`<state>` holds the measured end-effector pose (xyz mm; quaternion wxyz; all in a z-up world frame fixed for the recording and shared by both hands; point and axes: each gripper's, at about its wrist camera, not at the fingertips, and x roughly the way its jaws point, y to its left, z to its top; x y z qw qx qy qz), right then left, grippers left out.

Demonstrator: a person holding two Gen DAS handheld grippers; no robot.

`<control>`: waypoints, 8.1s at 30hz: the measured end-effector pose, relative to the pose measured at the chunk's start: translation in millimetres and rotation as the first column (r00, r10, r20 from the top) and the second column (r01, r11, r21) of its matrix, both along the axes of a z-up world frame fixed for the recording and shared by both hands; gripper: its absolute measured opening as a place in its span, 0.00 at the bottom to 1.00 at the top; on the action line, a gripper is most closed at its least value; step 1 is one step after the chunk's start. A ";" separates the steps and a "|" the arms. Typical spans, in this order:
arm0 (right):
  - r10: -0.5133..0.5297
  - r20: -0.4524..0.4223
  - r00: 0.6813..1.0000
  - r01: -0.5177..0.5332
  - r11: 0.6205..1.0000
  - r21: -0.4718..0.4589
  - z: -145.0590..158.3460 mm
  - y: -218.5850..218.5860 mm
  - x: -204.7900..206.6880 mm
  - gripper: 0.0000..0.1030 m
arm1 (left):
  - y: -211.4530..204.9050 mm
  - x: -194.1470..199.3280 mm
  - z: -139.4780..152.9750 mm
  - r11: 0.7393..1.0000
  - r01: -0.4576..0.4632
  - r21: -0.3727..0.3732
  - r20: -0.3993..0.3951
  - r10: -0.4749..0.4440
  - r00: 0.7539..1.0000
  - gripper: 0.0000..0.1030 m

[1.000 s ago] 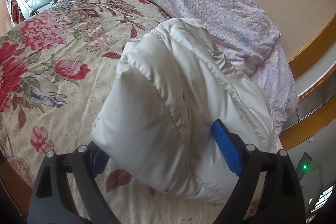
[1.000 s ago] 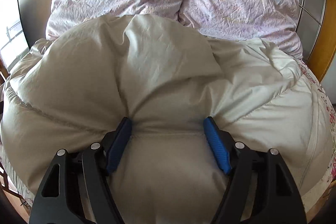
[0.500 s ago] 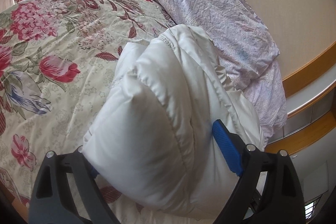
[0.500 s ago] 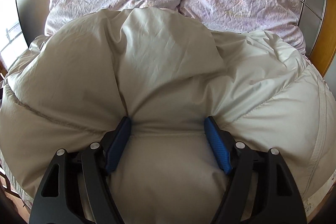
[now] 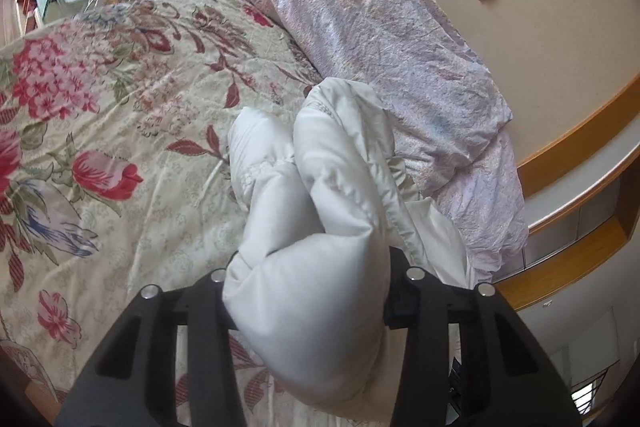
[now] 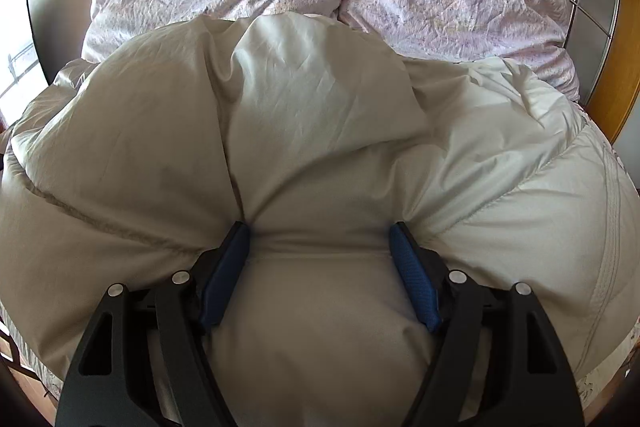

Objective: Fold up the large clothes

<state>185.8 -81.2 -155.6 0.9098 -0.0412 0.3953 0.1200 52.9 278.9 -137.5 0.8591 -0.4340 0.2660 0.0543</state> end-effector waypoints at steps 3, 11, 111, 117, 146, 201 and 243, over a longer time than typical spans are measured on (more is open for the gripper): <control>-0.002 0.001 1.000 0.002 1.000 0.000 0.0 0.1 -0.3 0.72 | -12.9 2.5 24.2 0.997 0.023 0.073 0.026 -0.025 0.999 0.39; -0.024 0.003 1.000 0.024 1.000 -0.016 -0.4 3.5 0.1 0.72 | -72.4 11.9 100.3 0.952 0.113 0.283 0.122 -0.152 0.981 0.38; -0.193 0.137 0.972 0.152 0.953 0.261 -19.6 -203.6 -66.3 0.79 | -357.3 107.1 121.4 0.650 0.600 0.467 -0.059 -0.654 0.754 0.81; -0.195 0.137 0.971 0.156 0.955 0.254 -18.8 -202.4 -67.4 0.79 | -320.5 132.3 102.0 0.667 0.484 0.566 -0.149 -0.495 0.856 0.81; -0.161 0.407 0.899 0.053 0.963 0.264 68.4 -241.3 -126.5 0.79 | -361.7 148.7 47.8 0.557 0.501 0.662 -0.194 -0.518 0.833 0.87; -0.158 -0.083 0.984 0.170 0.970 0.176 11.1 -197.6 119.7 0.50 | -396.0 161.0 31.3 0.526 0.470 0.709 -0.156 -0.533 0.832 0.98; -0.248 -0.081 0.965 0.250 0.968 0.022 13.7 -190.2 145.3 0.54 | -353.6 233.9 22.9 0.535 0.523 0.663 -0.316 -0.434 0.844 0.98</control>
